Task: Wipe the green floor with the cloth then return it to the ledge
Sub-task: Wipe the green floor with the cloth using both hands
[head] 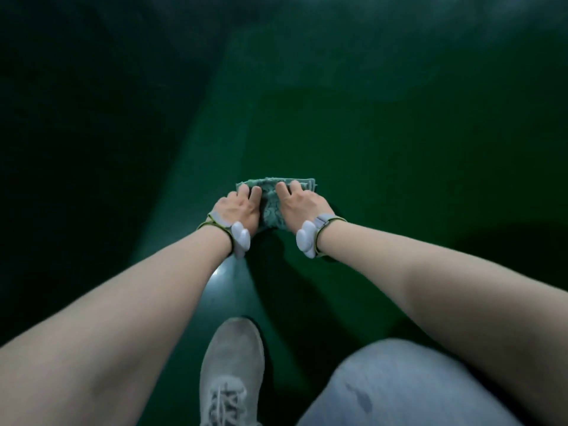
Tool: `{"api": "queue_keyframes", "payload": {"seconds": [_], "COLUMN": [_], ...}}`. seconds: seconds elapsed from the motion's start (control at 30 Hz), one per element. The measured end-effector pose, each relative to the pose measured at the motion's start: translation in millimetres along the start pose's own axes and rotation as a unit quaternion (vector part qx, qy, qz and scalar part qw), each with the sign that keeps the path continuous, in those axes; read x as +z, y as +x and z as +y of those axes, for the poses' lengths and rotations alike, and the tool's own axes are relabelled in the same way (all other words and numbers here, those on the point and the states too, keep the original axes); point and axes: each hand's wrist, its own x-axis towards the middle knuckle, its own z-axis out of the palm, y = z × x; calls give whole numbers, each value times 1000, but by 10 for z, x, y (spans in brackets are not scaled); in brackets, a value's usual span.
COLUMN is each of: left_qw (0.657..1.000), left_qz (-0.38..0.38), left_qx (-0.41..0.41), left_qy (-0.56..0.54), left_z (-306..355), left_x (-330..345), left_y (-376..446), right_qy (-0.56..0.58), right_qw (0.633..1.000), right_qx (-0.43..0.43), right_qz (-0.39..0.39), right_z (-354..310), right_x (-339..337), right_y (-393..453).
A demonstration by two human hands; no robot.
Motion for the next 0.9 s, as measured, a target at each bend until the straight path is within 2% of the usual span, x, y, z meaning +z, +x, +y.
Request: {"api": "queue_keyframes", "payload": {"seconds": [0.27, 0.53, 0.63, 0.8, 0.9], "left_qw": [999, 1000, 999, 999, 998], "left_qz": [-37, 20, 27, 33, -33], "left_qx": [-26, 20, 18, -13, -51], "left_qy": [-19, 13, 31, 38, 29], "left_z": [318, 413, 423, 288, 143], "left_x": [414, 544, 562, 473, 177], "left_y": [-747, -1093, -1075, -836, -515], "right_qy": [-63, -103, -113, -92, -73], "right_qw": [995, 980, 978, 985, 989], "right_qx": [-66, -134, -159, -144, -125], "right_qz": [-38, -99, -73, -16, -1], "right_z": [-101, -137, -78, -51, -82], "right_x": [165, 137, 167, 204, 101], "right_y": [-737, -978, -991, -704, -289]}}
